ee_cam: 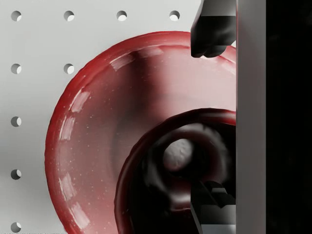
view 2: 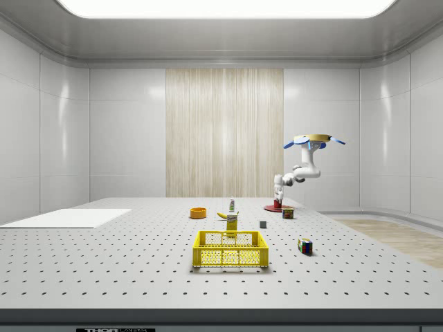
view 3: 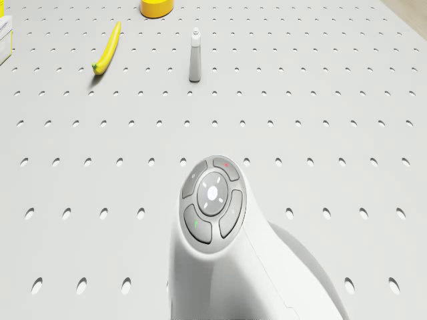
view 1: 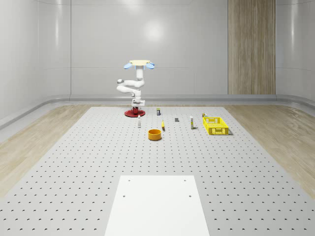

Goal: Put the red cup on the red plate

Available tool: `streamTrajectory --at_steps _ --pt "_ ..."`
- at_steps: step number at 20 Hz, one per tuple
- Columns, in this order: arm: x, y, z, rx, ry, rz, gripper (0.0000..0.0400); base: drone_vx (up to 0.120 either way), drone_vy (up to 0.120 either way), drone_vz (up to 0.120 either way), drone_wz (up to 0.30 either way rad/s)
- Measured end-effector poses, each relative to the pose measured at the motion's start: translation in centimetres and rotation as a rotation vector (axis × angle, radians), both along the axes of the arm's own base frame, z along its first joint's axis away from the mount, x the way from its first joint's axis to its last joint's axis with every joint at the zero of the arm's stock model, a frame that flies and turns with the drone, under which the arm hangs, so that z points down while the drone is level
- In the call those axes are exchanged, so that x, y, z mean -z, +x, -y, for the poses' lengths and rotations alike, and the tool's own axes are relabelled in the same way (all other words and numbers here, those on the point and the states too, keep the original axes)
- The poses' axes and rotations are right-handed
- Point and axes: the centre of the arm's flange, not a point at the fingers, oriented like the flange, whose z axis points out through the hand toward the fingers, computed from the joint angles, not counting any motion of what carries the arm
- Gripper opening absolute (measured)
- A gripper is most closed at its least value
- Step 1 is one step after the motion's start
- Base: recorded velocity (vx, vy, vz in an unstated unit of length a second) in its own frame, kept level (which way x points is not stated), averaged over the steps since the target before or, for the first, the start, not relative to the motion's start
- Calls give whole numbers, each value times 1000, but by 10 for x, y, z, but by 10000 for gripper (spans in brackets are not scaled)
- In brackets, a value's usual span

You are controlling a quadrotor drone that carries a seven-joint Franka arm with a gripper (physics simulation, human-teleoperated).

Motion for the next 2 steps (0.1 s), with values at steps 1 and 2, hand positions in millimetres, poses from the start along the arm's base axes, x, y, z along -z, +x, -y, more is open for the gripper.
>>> streamTrajectory --at_steps 1,2 --pt "1 0 0 0 0 0 385 0 0 0 0" --pt "1 0 0 0 0 0 386 0 0 0 0"
